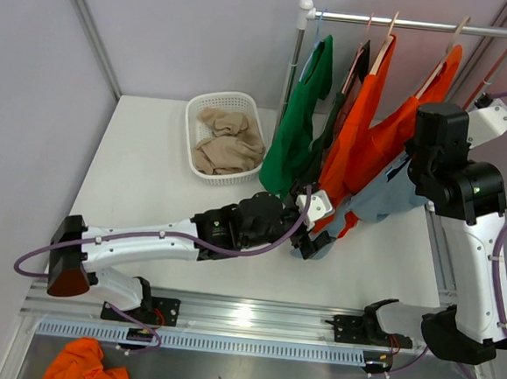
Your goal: Remove the t-shirt from the hanger
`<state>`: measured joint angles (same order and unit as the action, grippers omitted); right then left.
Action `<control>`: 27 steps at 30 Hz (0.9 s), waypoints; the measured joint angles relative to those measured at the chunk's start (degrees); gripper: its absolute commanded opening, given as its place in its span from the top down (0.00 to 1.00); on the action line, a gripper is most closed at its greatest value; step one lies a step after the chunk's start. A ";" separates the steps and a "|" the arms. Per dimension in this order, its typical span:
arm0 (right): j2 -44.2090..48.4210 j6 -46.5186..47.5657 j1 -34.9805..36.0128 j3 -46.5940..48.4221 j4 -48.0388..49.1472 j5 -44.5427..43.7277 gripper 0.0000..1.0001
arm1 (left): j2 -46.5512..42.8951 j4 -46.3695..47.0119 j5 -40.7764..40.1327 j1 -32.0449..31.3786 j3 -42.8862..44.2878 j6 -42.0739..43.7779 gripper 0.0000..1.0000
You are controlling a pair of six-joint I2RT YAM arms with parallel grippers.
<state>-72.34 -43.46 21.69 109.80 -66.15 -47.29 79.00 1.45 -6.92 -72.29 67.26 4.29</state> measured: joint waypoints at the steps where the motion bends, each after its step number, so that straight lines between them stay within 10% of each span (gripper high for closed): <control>1: -0.04 0.00 0.00 0.00 0.00 0.20 1.00 | 0.55 0.24 0.13 -0.11 0.35 -0.02 0.07; 10: -0.04 0.00 0.00 0.00 0.00 1.68 1.00 | 5.20 1.25 1.29 -0.68 2.73 -0.42 0.31; 15: 0.02 -0.02 0.00 -0.24 0.11 2.36 1.00 | 7.63 1.05 1.36 -0.74 6.03 -0.90 0.99; 27: 0.61 5.14 -1.14 -4.15 4.11 -0.20 1.00 | 3.76 -0.66 1.81 -3.80 4.44 -2.43 0.99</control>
<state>-71.72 -38.33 20.56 105.65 -62.04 -47.48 82.76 0.80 -5.10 -76.09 71.70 1.87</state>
